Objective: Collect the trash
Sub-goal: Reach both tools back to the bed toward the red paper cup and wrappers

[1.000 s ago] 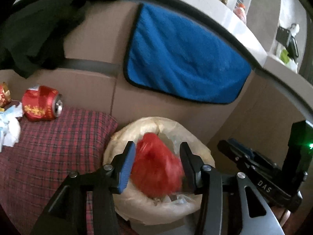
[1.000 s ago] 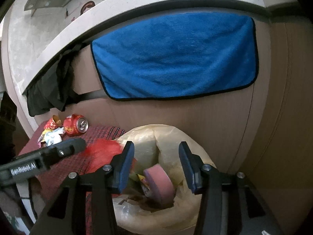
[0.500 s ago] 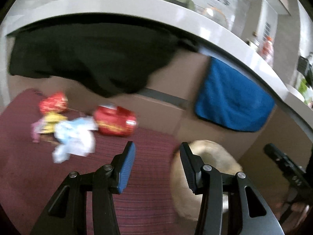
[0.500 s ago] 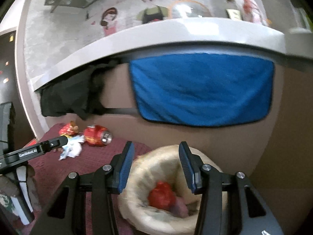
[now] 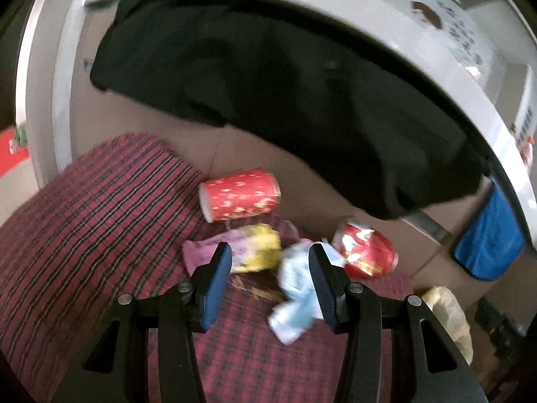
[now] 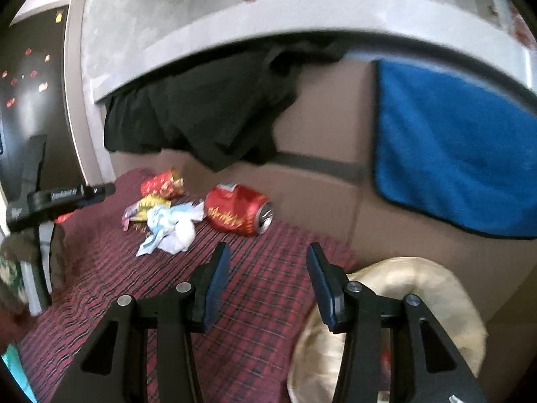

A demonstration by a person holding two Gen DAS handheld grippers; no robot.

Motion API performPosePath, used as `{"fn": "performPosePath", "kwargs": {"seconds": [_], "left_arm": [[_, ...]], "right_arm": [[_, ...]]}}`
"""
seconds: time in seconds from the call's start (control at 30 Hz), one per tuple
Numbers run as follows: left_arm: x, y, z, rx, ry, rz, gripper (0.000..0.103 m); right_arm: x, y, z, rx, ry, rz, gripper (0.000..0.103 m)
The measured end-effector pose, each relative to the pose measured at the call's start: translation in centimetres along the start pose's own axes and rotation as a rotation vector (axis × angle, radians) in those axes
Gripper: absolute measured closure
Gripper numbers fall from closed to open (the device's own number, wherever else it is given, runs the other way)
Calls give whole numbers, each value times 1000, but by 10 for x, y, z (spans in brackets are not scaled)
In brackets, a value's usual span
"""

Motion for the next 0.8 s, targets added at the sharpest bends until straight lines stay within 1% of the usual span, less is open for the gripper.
{"fn": "performPosePath", "kwargs": {"seconds": [0.1,0.17,0.27,0.33,0.37,0.43,0.47,0.5,0.6,0.67,0.73,0.8], "left_arm": [[-25,5,18,50,-34,48,54],[-35,8,22,52,-23,43,54],[-54,24,13,-24,19,16,54],[-62,34,6,-52,39,4,54],[-68,41,3,-60,59,-4,54],[-79,52,-7,-83,131,-26,54],[-83,55,-10,-97,151,-29,54],[-93,58,-17,-136,191,-27,54],[-114,57,-30,-210,255,-21,54],[-129,53,-35,-256,293,2,54],[-139,50,-36,-296,319,21,54],[-142,50,-31,-341,367,16,54]], "right_arm": [[-25,-7,11,3,18,47,58],[-39,-11,17,2,32,72,58],[-54,-15,22,16,31,96,58],[-65,-16,26,25,29,107,58],[-70,-17,27,28,30,112,58],[-75,-19,28,34,25,114,58],[-77,-20,27,35,21,114,58],[-81,-22,27,35,19,118,58],[-92,-28,24,15,22,144,58],[-96,-32,20,-4,26,159,58],[-99,-36,15,-21,27,170,58],[-101,-37,13,-28,24,173,58]]}}
Point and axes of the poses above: each gripper's, at about its wrist camera, not at the fingertips, and x roughly against the way its jaws point, z to its left, y to its top, the point moved 9 cm from there along -x, roughly the way its jaws point
